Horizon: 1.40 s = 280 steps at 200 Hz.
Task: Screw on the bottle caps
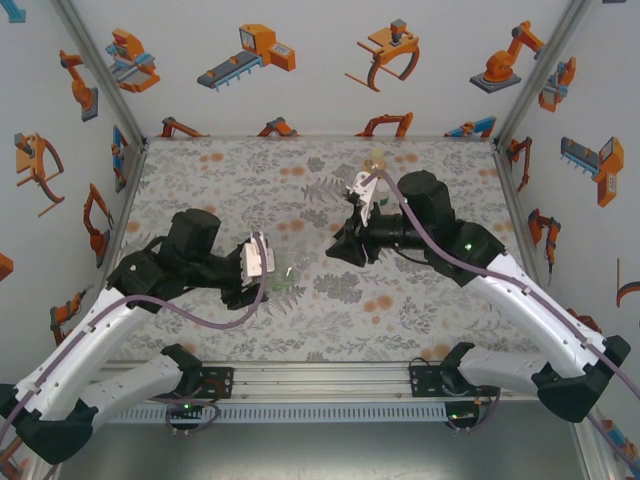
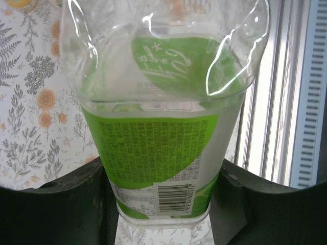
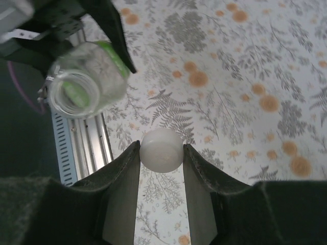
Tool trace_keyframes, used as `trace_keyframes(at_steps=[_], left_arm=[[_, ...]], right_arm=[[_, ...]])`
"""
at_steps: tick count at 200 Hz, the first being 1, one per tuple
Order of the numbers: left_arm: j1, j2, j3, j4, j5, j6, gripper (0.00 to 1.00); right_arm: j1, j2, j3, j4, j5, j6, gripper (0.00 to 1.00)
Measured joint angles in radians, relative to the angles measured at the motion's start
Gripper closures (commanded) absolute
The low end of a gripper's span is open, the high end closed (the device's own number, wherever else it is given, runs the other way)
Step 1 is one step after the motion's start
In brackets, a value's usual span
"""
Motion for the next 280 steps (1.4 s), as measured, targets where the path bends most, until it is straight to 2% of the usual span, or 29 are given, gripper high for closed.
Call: trace_keyframes(at_steps=[31, 84, 181, 280], left_arm=[[-0.016, 0.036, 0.033, -0.045, -0.049, 0.047, 1.00], [-0.031, 0.048, 0.033, -0.063, -0.068, 0.071, 1.00], [-0.049, 0.064, 0.033, -0.061, -0.068, 0.072, 1.00], [-0.050, 0.061, 0.026, -0.045, -0.081, 0.071, 1.00]], right_arm=[[0.018, -0.005, 0.003, 0.005, -0.077, -0.088, 0.96], [0.051, -0.005, 0.007, 0.010, -0.141, -0.163, 1.00], [0.113, 0.011, 0.007, 0.049, -0.145, -0.188, 1.00], [0.128, 0.018, -0.004, 0.053, -0.131, -0.192, 1.00]])
